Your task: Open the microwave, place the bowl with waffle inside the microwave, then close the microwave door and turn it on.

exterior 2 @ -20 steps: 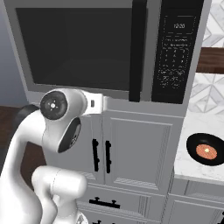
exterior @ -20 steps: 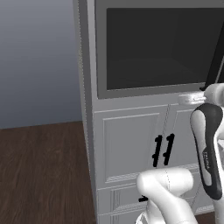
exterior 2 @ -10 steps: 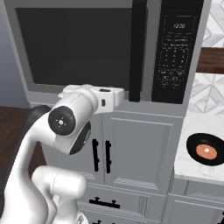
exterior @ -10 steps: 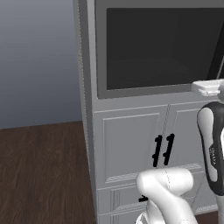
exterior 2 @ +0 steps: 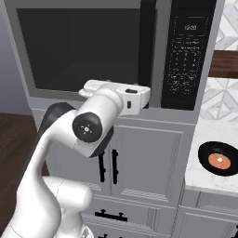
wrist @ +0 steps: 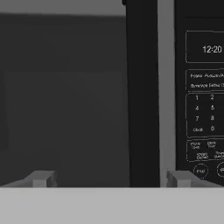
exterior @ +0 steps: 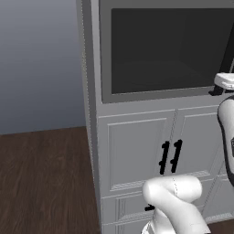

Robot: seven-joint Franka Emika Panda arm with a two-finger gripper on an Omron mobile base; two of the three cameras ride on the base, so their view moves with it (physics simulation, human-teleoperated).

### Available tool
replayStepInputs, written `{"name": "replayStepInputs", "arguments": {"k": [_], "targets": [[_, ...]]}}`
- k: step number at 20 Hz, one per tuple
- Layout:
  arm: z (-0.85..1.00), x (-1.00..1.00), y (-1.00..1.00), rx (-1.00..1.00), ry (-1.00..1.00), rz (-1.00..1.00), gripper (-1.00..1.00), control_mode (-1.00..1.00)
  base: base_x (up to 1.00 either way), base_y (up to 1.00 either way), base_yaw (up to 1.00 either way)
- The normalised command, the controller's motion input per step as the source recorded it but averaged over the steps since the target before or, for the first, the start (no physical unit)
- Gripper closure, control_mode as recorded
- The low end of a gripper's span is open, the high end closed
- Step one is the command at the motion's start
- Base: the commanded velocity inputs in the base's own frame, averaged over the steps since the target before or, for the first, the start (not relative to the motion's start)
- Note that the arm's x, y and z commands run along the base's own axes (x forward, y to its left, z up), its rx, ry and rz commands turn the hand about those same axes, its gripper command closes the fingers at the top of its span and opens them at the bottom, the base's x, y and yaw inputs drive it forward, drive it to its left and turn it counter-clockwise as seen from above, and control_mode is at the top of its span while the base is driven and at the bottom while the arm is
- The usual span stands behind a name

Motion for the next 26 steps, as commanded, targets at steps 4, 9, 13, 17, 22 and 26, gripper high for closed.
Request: {"name": "replayStepInputs", "arguments": {"k": [4,9,13,17,22,26], "targets": [[0.05,0.22,-0.35,0.05,-0.01,0.00,-1.00,-1.00,0.00,0.00,0.00],[0.00,0.36,-0.21,0.01,-0.01,0.00,-1.00,-1.00,0.00,0.00,0.00],[0.00,0.15,-0.09,0.00,0.00,0.00,-1.00,-1.00,0.00,0.00,0.00],[0.00,0.34,-0.07,0.00,0.00,0.00,-1.00,-1.00,0.00,0.00,0.00],[-0.02,0.53,-0.04,0.00,0.00,0.02,-1.00,-1.00,0.00,0.00,0.00],[-0.03,0.44,-0.18,0.00,0.00,0.07,-1.00,-1.00,0.00,0.00,0.00]]}}
